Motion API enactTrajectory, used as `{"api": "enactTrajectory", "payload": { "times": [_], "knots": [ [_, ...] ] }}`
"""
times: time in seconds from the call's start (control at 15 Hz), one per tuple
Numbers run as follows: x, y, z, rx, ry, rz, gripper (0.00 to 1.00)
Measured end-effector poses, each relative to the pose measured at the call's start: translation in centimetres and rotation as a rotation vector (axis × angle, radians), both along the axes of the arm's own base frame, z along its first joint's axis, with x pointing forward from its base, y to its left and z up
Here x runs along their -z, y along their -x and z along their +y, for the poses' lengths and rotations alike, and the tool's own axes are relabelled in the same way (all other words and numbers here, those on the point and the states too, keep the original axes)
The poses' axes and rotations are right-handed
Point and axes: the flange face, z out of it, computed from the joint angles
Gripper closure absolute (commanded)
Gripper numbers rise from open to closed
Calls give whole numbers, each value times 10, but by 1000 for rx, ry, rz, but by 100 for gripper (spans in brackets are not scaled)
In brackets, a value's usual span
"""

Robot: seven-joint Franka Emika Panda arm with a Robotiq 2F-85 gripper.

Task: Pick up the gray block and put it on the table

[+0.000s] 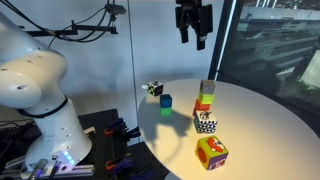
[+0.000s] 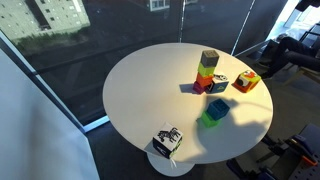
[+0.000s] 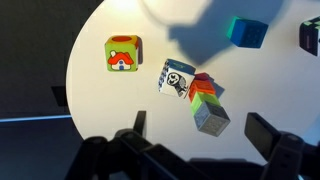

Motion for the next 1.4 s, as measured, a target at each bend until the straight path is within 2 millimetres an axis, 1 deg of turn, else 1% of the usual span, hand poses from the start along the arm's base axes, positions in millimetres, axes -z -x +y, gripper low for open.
{"api": "enactTrajectory", "payload": {
  "times": [0.33,0.53,0.73,0.93,1.13,1.4],
  "knots": [
    [5,-45,30,52,19,55,0],
    [15,-75,51,87,25,105,0],
    [30,-105,67,122,28,161,0],
    [47,-133,75,150,27,223,0],
    [63,-159,78,172,28,284,0],
    [85,-186,81,196,33,338,0]
  ]
}}
